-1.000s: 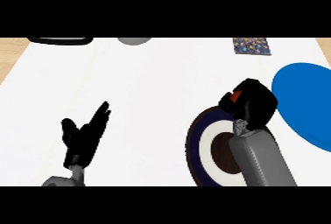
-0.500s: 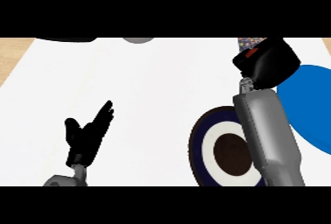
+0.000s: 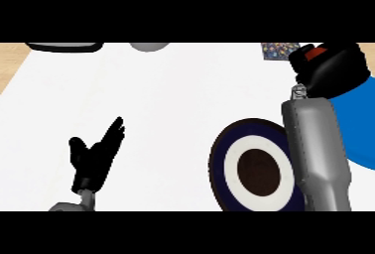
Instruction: Pick the bell pepper from the plate and place it in the plate
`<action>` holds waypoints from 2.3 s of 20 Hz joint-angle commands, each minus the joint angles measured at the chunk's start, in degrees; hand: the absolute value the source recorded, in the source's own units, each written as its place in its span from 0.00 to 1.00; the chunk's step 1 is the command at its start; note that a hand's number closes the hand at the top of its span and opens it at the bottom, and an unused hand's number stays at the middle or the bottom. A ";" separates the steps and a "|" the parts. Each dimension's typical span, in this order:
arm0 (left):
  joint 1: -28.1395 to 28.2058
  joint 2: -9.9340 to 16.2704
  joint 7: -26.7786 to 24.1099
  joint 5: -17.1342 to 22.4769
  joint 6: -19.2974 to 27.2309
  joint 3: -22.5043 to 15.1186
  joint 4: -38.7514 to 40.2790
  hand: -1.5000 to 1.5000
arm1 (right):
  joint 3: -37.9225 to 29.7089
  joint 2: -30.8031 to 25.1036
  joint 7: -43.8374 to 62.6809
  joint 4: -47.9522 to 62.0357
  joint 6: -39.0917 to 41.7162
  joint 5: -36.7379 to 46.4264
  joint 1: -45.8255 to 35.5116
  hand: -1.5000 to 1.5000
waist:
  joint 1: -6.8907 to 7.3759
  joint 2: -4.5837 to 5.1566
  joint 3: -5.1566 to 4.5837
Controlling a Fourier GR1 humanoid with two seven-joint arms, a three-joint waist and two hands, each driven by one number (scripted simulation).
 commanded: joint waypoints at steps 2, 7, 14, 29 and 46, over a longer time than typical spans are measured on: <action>0.48 -0.41 0.05 0.06 0.90 0.86 0.97 0.50 | -6.21 0.58 11.59 3.31 -13.80 5.86 1.80 1.00 | -1.03 -0.08 -0.26; -0.87 -0.05 2.76 -0.31 1.22 0.79 0.38 0.50 | -13.80 -2.96 7.60 5.02 -20.36 6.62 4.11 1.00 | -1.95 -0.24 -0.19; 2.27 0.60 0.93 0.35 -0.60 1.54 0.88 0.50 | -20.83 -8.42 -1.19 12.82 -29.16 -0.44 5.86 1.00 | -2.37 -0.80 -0.27; 1.89 -1.58 1.52 -0.97 1.07 1.02 -0.36 0.50 | -27.01 -22.01 -24.31 38.24 -23.52 -37.70 3.95 0.00 | -2.12 -0.74 -0.03; 2.09 -1.21 0.47 -0.72 -0.72 2.73 1.94 0.50 | -28.69 -11.07 -65.27 12.25 -31.16 -80.52 15.83 0.00 | -3.73 -1.33 -0.26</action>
